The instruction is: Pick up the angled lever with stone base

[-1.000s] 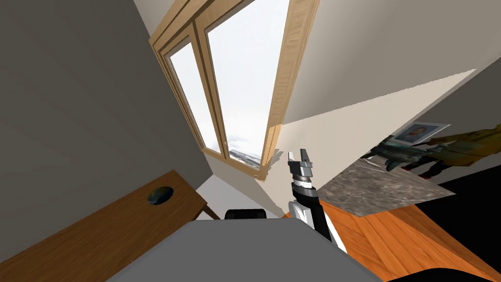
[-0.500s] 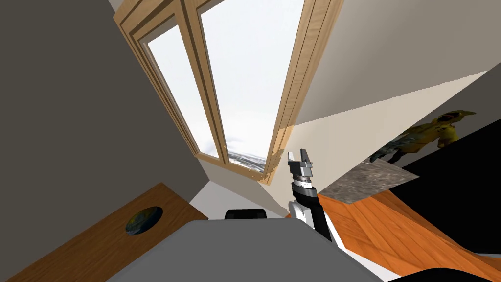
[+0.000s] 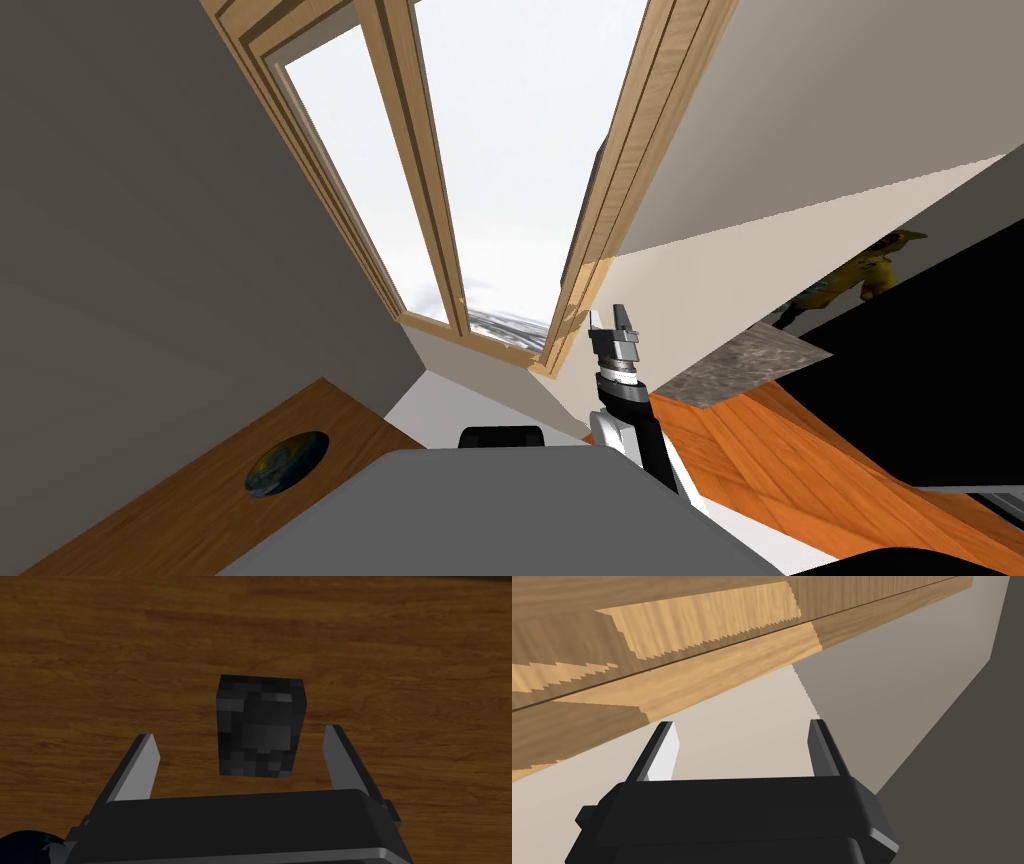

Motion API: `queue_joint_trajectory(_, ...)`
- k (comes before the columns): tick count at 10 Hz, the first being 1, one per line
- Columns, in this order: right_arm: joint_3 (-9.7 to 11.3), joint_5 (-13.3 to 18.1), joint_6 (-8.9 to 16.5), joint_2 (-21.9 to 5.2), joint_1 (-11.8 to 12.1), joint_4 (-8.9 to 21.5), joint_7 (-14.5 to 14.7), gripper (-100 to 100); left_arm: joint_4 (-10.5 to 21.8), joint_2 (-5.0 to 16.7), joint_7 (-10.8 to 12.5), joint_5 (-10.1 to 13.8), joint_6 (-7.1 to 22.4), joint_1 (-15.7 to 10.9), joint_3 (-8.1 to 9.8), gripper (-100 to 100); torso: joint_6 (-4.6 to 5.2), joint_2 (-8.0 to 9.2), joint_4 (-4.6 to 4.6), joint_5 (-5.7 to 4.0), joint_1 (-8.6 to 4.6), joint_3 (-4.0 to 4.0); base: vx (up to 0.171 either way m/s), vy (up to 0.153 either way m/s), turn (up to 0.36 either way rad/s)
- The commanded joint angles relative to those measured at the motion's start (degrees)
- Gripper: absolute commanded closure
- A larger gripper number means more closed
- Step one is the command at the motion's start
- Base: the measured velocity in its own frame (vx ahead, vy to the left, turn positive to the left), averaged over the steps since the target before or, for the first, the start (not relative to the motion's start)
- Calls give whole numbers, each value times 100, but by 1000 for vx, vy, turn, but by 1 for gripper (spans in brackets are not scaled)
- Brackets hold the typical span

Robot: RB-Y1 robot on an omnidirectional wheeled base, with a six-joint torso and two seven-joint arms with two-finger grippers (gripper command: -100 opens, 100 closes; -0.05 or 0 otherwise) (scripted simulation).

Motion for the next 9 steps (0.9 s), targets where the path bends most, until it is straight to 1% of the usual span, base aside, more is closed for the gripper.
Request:
queue_joint_trajectory(1,0,0,0,0,0,0,0,0,137,-164,-12,-46,38,-117,-45,-100,0,0,0,0,0,0,-21,13,-70)
queue_joint_trajectory(2,0,0,0,0,0,0,0,0,121,-116,-8,-33,13,-91,-43,-100,-1,0,0,0,0,0,-6,3,-18)
queue_joint_trajectory(3,0,0,0,0,0,0,0,0,138,-127,-8,-38,10,-101,-49,100,-1,-4,-1,-2,-4,-2,0,0,0)
queue_joint_trajectory(7,0,0,0,0,1,0,0,0,136,-125,-11,-39,11,-101,-50,100,-3,-9,-2,-2,-6,-5,0,0,0)
queue_joint_trajectory(8,0,0,0,0,1,0,0,0,136,-125,-11,-39,11,-101,-49,0,-4,-9,-2,-3,-7,-5,0,0,0)
queue_joint_trajectory(9,0,0,0,0,1,0,0,0,17,37,11,7,-34,14,-9,100,-4,-9,-2,-3,-7,-5,16,-5,80)
